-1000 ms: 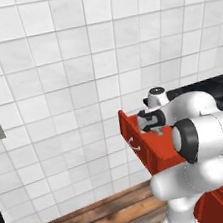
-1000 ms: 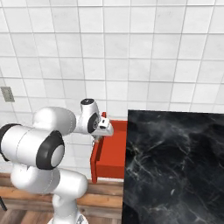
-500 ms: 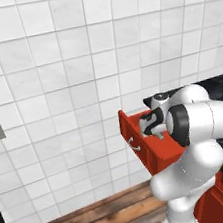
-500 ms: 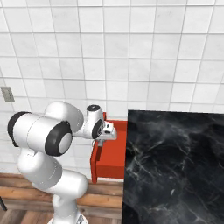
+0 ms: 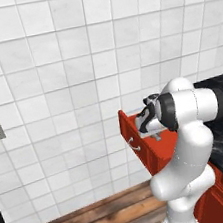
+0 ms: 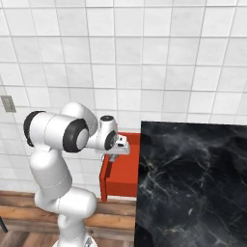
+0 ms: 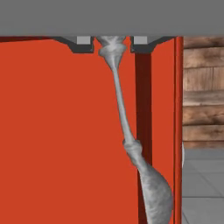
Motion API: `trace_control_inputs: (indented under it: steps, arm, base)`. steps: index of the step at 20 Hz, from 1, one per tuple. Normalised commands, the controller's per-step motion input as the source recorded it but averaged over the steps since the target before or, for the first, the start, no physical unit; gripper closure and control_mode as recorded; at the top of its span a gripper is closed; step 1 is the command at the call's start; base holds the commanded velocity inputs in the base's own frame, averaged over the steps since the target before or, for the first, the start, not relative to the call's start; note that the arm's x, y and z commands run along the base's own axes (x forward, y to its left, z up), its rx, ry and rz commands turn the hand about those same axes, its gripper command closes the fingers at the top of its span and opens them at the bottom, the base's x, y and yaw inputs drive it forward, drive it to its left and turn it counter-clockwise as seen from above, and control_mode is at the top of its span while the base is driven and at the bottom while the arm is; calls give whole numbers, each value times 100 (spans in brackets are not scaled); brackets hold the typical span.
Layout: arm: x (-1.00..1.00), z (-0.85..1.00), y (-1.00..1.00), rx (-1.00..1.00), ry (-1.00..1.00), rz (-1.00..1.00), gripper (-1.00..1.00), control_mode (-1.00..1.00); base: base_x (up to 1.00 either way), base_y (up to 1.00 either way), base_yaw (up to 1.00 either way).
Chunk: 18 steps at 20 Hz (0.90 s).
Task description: Organize the utensils by type. Pick up the wooden spoons from the counter and place them in the open cabinet. Then pick up the metallic utensils from the counter and place them in the open drawer.
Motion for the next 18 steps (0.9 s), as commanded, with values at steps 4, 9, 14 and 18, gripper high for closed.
trace_control_inputs:
  steps: [4,9,14,18]
  arm:
    - [22,-23,-1,2,4,0,100,-100]
    - [11,-21,0,4,0,0,100,-100]
    - [12,-26,0,1,0,0,100,-100]
    - [18,-18,0,0,0,0,100,-100]
  base:
    - [0,0,0]
    - [0,0,0]
    - [0,0,0]
    - [0,0,0]
